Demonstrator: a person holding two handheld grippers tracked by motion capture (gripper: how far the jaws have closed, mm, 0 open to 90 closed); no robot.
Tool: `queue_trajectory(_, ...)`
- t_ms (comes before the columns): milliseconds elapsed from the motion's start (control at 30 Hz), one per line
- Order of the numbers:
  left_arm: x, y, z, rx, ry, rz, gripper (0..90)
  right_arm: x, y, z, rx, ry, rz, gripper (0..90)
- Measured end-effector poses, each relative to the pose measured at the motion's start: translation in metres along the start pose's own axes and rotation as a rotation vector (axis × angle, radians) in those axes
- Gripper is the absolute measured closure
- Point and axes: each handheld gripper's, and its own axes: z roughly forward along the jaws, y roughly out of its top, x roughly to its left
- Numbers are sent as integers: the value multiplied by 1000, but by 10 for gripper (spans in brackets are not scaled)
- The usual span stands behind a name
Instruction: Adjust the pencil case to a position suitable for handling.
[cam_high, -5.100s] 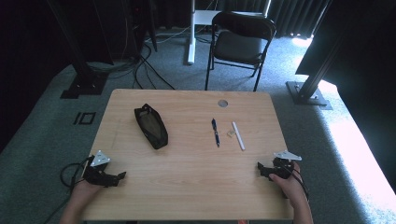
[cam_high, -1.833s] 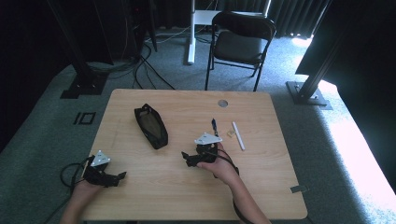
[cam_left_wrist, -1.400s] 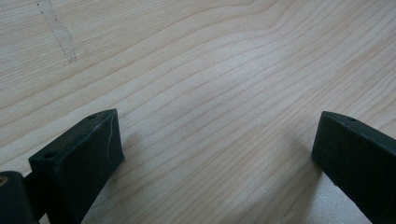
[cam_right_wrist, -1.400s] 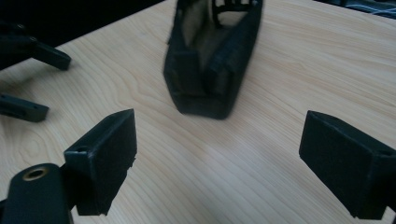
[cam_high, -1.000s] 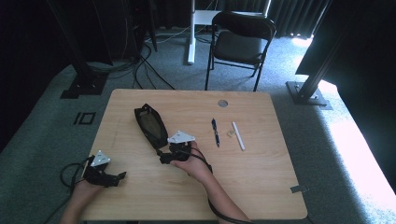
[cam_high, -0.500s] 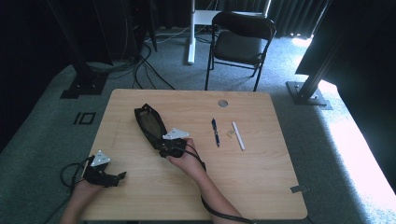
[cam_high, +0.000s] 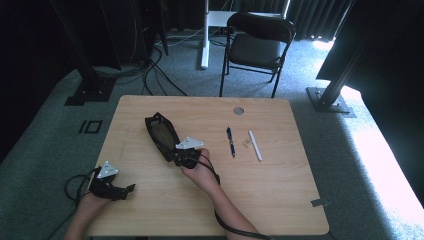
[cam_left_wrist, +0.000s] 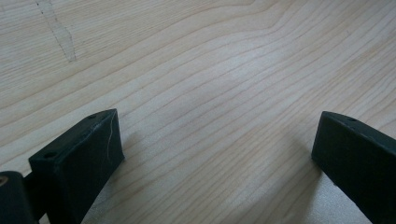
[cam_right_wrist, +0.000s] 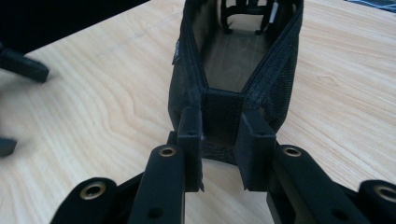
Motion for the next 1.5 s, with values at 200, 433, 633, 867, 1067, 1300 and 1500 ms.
queue_trajectory(200, 0, 0, 0, 0, 0, 0, 21, -2, -4, -11, 10, 24, -11, 737)
queue_trajectory(433, 0, 0, 0, 0, -1, -2, 21, -10, -13, -28, 15, 34, -4, 738)
queue_trajectory(633, 0, 0, 0, 0, 0, -2, 21, -16, -21, -43, 30, 45, -17, 738)
queue_trajectory(867, 0, 0, 0, 0, 0, -1, 21, -25, -35, -64, 53, 52, -23, 738)
queue_trajectory(1067, 0, 0, 0, 0, -1, -2, 21, -32, -45, -81, 59, 69, -27, 738)
queue_trajectory(1300, 0, 0, 0, 0, -1, -2, 21, -40, -56, -99, 77, 93, -26, 738)
queue_trajectory(1500, 0, 0, 0, 0, -1, -2, 21, -47, -67, -116, 83, 102, -14, 737)
